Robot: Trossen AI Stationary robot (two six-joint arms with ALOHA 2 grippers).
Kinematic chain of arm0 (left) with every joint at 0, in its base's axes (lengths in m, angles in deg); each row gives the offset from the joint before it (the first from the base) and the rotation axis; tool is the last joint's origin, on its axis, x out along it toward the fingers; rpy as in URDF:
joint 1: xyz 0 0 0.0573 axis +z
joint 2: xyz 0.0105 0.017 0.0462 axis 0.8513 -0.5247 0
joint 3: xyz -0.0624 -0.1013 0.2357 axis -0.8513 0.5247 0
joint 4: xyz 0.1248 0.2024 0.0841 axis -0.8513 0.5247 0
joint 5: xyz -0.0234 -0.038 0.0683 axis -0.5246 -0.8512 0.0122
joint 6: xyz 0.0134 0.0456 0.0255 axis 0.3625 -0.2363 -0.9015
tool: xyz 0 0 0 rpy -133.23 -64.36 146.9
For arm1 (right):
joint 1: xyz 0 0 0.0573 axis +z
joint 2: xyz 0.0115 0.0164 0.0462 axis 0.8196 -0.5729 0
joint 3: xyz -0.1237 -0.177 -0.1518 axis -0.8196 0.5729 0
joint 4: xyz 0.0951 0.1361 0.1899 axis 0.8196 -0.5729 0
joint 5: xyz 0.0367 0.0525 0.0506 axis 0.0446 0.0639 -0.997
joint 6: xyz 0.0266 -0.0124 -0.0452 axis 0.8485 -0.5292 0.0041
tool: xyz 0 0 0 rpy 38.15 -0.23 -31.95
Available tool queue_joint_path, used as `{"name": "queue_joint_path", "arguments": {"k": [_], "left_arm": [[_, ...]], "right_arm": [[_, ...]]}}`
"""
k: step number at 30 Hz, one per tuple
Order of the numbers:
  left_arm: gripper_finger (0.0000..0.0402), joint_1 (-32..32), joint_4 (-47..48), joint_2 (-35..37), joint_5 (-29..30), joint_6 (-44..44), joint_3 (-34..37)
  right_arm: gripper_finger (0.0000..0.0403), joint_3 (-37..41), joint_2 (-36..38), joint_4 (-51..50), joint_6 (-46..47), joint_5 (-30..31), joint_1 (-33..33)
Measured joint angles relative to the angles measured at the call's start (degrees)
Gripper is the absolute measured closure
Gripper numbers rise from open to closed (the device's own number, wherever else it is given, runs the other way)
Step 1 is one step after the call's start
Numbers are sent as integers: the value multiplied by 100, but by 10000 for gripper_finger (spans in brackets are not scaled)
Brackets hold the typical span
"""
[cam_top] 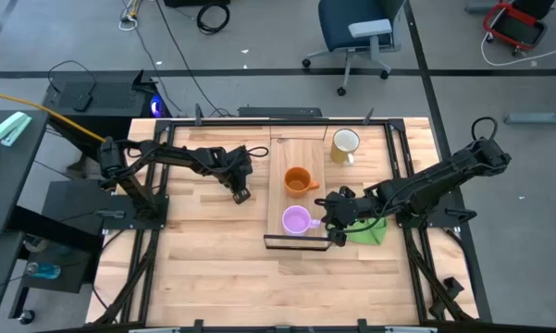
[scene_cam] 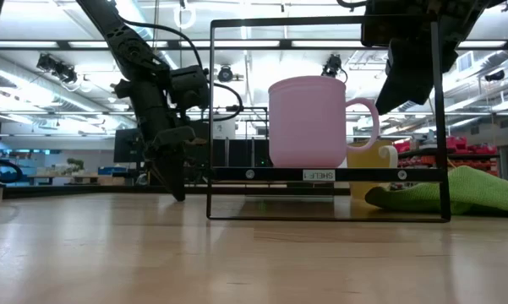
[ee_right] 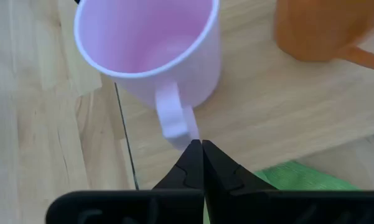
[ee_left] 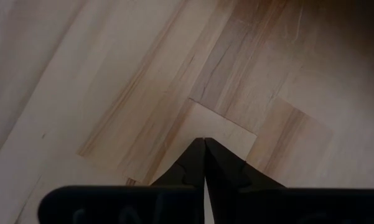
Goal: Stack small to large cups/mugs on shelf
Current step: Adjust the pink mug on the shelf, then put the yellow mug on the shelf
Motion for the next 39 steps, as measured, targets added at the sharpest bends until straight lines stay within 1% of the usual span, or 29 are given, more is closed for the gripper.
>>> {"name": "queue_joint_path", "arguments": {"k": [5,8,14,17,21,24,29,33,36,39], "left_arm": [[382,0,-5,0,0,0,0],[375,0,-9,0,0,0,0],[375,0,-20,0,0,0,0],[381,0,-20,0,0,0,0],[385,0,-23,0,1,-7,0],[380,0,-31,1,0,-14,0],[373,2,-46,0,6,-166,0],[377,35,-54,2,178,-374,0],[383,205,-132,0,79,-501,8],[384,464,-242,37,21,-643,7]], "right_arm": [[398,-3,255,-66,1,136,-107],[395,-176,508,-362,15,269,-242],[393,-884,981,-904,-199,1163,-532],[387,-1364,1098,-1319,-365,1357,-800],[375,-2088,1118,-2181,-684,1501,-1342],[364,-2571,1121,-2645,-904,1598,-1841],[356,-3190,1123,-3033,-1032,1601,-2797],[356,-3463,1114,-3388,-1135,1458,-3503],[356,-3521,1112,-3611,-1180,1241,-3940],[356,-3494,1108,-3621,-1184,1194,-4250]]}}
